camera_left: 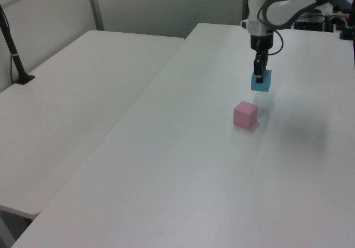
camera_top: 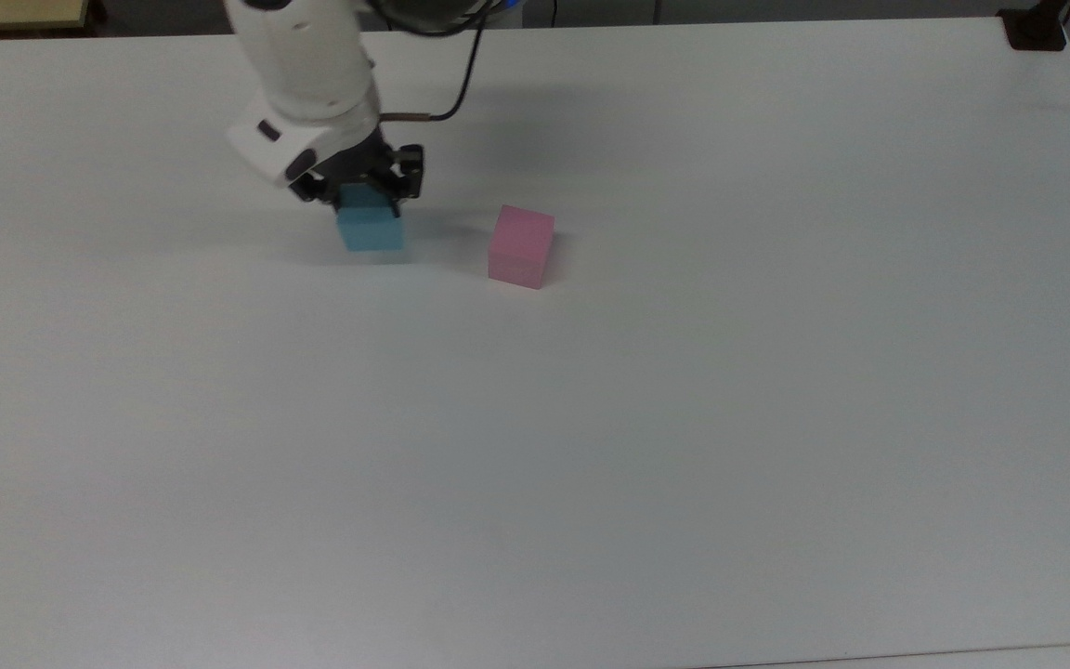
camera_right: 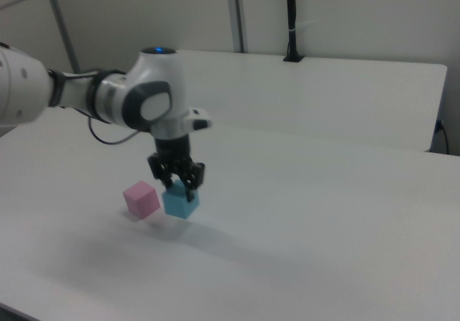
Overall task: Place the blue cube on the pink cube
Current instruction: 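Carry the light-blue cube over the pink cube and lower it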
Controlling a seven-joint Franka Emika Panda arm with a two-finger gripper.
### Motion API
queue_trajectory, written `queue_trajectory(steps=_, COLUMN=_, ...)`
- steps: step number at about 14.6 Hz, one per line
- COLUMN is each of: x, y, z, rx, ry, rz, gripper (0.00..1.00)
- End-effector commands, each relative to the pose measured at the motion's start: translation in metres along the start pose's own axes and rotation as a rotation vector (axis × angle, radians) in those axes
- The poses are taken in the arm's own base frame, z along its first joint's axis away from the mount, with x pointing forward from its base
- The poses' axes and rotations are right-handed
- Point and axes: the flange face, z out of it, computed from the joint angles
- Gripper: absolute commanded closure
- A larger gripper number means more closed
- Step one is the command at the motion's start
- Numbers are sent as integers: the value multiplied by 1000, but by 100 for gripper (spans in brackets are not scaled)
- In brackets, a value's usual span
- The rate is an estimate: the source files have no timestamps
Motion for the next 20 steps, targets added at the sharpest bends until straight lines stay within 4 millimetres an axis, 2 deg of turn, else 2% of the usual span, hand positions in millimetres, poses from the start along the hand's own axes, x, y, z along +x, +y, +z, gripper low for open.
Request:
queue_trajectory(steps=1, x=-9, y=-75, z=-43, rx=8, ry=-21, rz=91, gripper=82)
queue_trajectory(steps=4, x=2, y=-128, z=-78, rx=19, ry=33, rz=201, gripper=82)
queue_trajectory(steps=5, x=6, y=-139, z=-85, rx=23, ry=50, rz=221, gripper=82)
queue_trajectory(steps=6, x=10, y=-159, z=-82, rx=19, ry=50, rz=237, gripper=82)
queue_trajectory(steps=8, x=12, y=-181, z=-72, rx=10, ry=43, rz=242, gripper=82)
queue_trajectory(steps=10, x=15, y=-191, z=-51, rx=-8, ry=13, rz=232, gripper=82)
queue_trajectory(steps=12, x=17, y=-192, z=-38, rx=-39, ry=1, rz=231, gripper=82)
queue_trajectory(steps=19, x=20, y=-180, z=-20, rx=-99, ry=-14, rz=224, gripper=82)
queue_trajectory(steps=20, x=22, y=-175, z=-19, rx=-96, ry=-11, rz=232, gripper=79)
